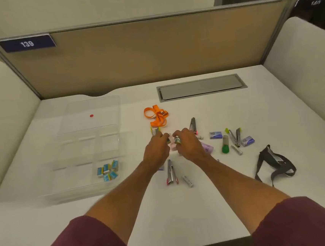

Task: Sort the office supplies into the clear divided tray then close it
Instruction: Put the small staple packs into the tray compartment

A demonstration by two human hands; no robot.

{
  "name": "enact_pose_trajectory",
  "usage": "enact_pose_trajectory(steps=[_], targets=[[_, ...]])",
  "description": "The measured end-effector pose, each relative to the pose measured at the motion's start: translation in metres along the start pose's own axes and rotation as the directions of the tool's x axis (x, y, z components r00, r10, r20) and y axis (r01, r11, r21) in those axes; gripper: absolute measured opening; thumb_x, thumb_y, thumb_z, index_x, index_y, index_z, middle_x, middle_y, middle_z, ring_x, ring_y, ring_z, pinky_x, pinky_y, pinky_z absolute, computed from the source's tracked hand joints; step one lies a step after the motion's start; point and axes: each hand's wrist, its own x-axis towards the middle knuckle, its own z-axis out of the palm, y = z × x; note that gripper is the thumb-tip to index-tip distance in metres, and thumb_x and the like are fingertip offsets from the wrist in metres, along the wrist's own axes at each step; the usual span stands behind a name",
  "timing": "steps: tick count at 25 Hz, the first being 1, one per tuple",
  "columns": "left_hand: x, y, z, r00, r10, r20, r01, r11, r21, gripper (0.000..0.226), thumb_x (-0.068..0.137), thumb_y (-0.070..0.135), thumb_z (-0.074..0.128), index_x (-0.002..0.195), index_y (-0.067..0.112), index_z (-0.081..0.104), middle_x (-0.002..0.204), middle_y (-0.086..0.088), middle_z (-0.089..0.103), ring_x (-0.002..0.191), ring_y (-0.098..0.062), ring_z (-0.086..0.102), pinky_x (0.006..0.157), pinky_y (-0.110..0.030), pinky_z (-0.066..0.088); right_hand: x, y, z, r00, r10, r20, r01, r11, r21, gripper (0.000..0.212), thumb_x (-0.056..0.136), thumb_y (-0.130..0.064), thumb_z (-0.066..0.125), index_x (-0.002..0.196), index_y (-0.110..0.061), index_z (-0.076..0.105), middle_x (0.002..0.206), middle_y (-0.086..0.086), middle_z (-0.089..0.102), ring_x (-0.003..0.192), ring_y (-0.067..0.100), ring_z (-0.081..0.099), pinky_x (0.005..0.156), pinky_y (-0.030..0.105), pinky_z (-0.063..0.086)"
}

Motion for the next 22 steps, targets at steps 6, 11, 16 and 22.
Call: enact_pose_trajectory(steps=[6,11,16,22], targets=[[-0.054,-0.114,-0.065,0.975,-0.206,-0.089,0.207,0.978,0.005,0.025,0.093,0.006,0.054,0.117,0.008,0.06,0.116,-0.011,0.057,0.099,-0.027,0.06,0.084,-0.041,0.055,0.003,-0.126,0.054,0.971,-0.225,0.076,0.226,0.974,0.004,0.037,0.09,-0.011,0.058,0.126,-0.019,0.053,0.127,0.009,0.053,0.119,0.025,0.046,0.085,0.034,0.048],[-0.093,-0.163,-0.083,0.955,-0.289,0.058,0.289,0.957,0.019,0.042,0.089,0.011,0.06,0.129,0.015,0.051,0.115,-0.01,0.064,0.105,-0.029,0.06,0.086,-0.038,0.051,-0.005,-0.179,0.093,0.95,-0.276,0.144,0.276,0.961,0.021,0.034,0.089,-0.015,0.058,0.122,-0.02,0.054,0.122,0.006,0.055,0.114,0.024,0.05,0.085,0.034,0.047],[-0.103,-0.179,-0.082,0.948,-0.293,0.123,0.294,0.956,0.012,0.044,0.086,0.014,0.065,0.128,0.014,0.05,0.118,-0.012,0.066,0.106,-0.03,0.062,0.086,-0.039,0.053,-0.012,-0.191,0.11,0.948,-0.254,0.193,0.263,0.964,-0.025,0.035,0.086,-0.016,0.06,0.121,-0.017,0.057,0.119,0.008,0.061,0.111,0.027,0.053,0.083,0.035,0.047],[-0.093,-0.191,-0.088,0.96,-0.276,0.038,0.278,0.959,-0.049,0.039,0.089,0.004,0.054,0.127,0.012,0.049,0.129,-0.008,0.058,0.117,-0.025,0.054,0.09,-0.037,0.049,-0.022,-0.188,0.117,0.951,-0.207,0.231,0.225,0.973,-0.052,0.039,0.09,-0.027,0.06,0.127,-0.015,0.056,0.123,0.012,0.059,0.116,0.025,0.05,0.093,0.037,0.047]])
